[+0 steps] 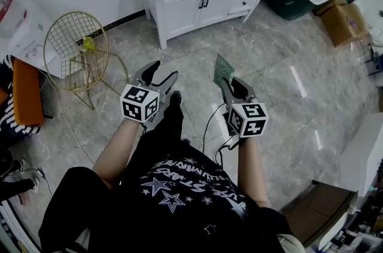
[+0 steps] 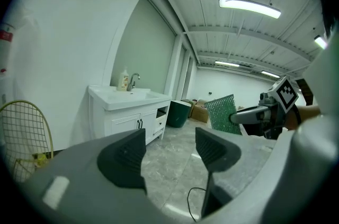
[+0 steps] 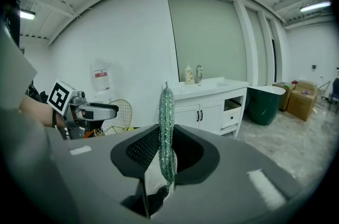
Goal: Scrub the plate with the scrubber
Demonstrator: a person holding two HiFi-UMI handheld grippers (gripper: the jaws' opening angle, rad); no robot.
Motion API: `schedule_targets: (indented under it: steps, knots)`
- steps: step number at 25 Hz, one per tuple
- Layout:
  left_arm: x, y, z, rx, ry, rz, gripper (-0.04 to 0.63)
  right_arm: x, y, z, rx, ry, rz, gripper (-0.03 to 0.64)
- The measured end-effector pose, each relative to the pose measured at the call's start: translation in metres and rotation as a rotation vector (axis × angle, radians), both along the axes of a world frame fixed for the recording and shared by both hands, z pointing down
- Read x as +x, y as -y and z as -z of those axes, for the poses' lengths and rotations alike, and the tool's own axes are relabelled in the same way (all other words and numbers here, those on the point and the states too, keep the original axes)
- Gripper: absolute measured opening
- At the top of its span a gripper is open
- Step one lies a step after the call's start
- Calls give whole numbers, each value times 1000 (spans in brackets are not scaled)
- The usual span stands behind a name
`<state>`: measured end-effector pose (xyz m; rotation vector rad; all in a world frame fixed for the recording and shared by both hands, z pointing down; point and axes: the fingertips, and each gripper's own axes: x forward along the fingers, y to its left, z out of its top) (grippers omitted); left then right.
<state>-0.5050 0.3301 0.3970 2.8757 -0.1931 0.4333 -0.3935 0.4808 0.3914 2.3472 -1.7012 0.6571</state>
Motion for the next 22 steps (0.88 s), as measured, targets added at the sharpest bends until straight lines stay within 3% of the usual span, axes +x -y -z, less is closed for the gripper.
schedule_targets:
  steps: [7, 14, 22]
  knots:
    - [71, 70, -29, -94, 17, 2, 357, 71, 62, -20, -44, 29, -24, 107]
    - [162, 175, -31, -115, 29, 22, 364, 167, 160, -8, -59, 7, -29, 107]
    - [224, 270, -20, -116, 23, 63, 362, 243, 236, -1, -46, 11, -70, 107]
